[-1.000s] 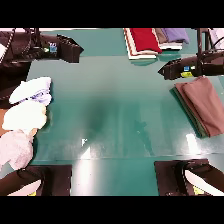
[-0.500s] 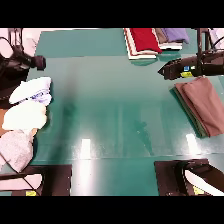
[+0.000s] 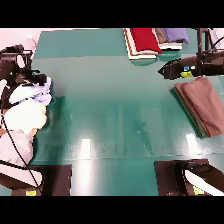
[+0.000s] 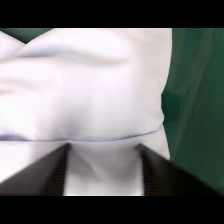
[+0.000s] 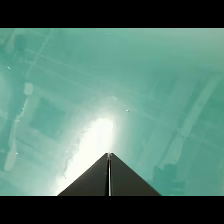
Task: Fold the shirts.
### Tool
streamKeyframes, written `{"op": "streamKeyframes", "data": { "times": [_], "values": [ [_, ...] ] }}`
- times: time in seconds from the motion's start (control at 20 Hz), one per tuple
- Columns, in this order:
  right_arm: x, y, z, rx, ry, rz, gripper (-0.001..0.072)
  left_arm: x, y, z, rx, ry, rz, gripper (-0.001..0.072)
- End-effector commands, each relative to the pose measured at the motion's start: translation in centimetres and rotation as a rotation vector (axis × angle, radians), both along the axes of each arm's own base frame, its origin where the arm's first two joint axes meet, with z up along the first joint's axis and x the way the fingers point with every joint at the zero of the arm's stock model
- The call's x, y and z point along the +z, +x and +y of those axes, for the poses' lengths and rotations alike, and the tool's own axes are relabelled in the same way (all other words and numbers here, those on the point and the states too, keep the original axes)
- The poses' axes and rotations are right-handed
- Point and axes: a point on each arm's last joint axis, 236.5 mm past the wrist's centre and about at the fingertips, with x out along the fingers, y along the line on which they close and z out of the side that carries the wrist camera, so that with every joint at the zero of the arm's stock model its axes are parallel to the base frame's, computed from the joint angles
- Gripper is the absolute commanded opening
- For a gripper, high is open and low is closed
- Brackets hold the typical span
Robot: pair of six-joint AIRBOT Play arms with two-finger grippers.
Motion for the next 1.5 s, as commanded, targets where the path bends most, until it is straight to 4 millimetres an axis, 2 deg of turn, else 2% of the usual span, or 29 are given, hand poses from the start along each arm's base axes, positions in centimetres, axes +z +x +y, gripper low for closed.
{"op": "streamKeyframes", "data": {
  "times": [0.0, 0.05, 0.1, 0.15, 0.2, 0.3, 0.35, 0.45, 0.5, 0.55, 0.6, 0.7, 0.8, 0.9, 0.95, 1.05, 1.15, 1.25, 1.35, 1.4, 1.45],
  "values": [
    [0.1, 0.0, 0.0, 0.0, 0.001, -0.002, 0.0016, -0.7, -0.1, 0.3, 0.006, 0.001, 0.016, 0.0095],
    [0.1, 0.0, 0.0, 0.001, 0.001, -0.002, 0.0016, -0.5, -0.3, 0.3, 0.008, 0.001, 0.019, 0.0025],
    [0.1, 0.0, 0.0, 0.001, 0.001, -0.002, 0.0016, 0.1, -0.3, 0.3, 0.009, 0.002, 0.013, 0.0025],
    [0.3, 0.0, 0.0, 0.001, 0.002, -0.006, 0.0015, 1.7, -0.1, 0.3, 0.008, 0.005, -0.023, 0.0024],
    [0.9, 0.1, 0.1, 0.001, 0.004, -0.02, 0.0015, 4.2, 0.4, 0.3, 0.003, 0.011, -0.092, 0.0024],
    [4.0, 0.6, 0.1, -0.002, 0.016, -0.095, 0.0015, 12.8, 1.3, 0.1, -0.014, 0.032, -0.328, 0.0024],
    [6.1, 0.9, 0.1, -0.006, 0.026, -0.15, 0.0015, 18.4, 0.8, 0.0, -0.02, 0.047, -0.452, 0.0024],
    [10.2, 1.2, 0.0, -0.015, 0.044, -0.251, 0.0015, 28.8, -2.1, -0.8, -0.072, 0.081, -0.656, 0.0023],
    [12.0, 1.2, 0.0, -0.017, 0.052, -0.294, 0.0015, 33.2, -4.2, -1.7, -0.11, 0.082, -0.741, 0.0023],
    [13.7, 1.2, -0.1, -0.02, 0.061, -0.336, 0.0015, 37.1, -6.5, -3.2, -0.159, 0.066, -0.822, 0.0023],
    [15.0, 1.1, -0.1, -0.022, 0.068, -0.371, 0.0015, 40.1, -8.6, -4.8, -0.207, 0.038, -0.889, 0.0023],
    [17.5, 0.9, -0.2, -0.028, 0.082, -0.435, 0.0015, 44.3, -12.1, -8.9, -0.324, -0.068, -0.992, 0.0023],
    [18.9, 0.6, -0.3, -0.029, 0.088, -0.468, 0.0015, 45.0, -13.5, -12.9, -0.449, -0.165, -1.003, 0.0022],
    [19.6, 0.4, -0.3, -0.028, 0.09, -0.482, 0.0016, 43.2, -13.8, -16.9, -0.556, -0.218, -0.933, 0.0022],
    [19.7, 0.2, -0.3, -0.026, 0.089, -0.483, 0.0015, 41.8, -13.9, -19.7, -0.626, -0.26, -0.885, 0.0022],
    [19.7, 0.2, -0.3, -0.026, 0.089, -0.482, 0.0015, 38.1, -14.3, -25.7, -0.771, -0.336, -0.757, 0.0023],
    [19.7, 0.2, -0.3, -0.025, 0.088, -0.48, 0.0016, 33.6, -15.4, -32.5, -0.939, -0.388, -0.614, 0.0023],
    [19.7, 0.2, -0.3, -0.026, 0.088, -0.48, 0.0015, 28.9, -17.4, -39.3, -1.089, -0.432, -0.473, 0.0024],
    [19.6, 0.2, -0.4, -0.026, 0.085, -0.477, 0.0015, 24.6, -19.8, -44.9, -1.237, -0.434, -0.369, 0.0027],
    [19.5, 0.2, -0.3, -0.025, 0.084, -0.474, 0.0016, 23.0, -20.5, -46.9, -1.278, -0.437, -0.336, 0.0099],
    [19.5, 0.2, -0.3, -0.024, 0.083, -0.472, 0.0016, 21.7, -20.7, -48.3, -1.292, -0.442, -0.316, 0.0433]
  ]
}}
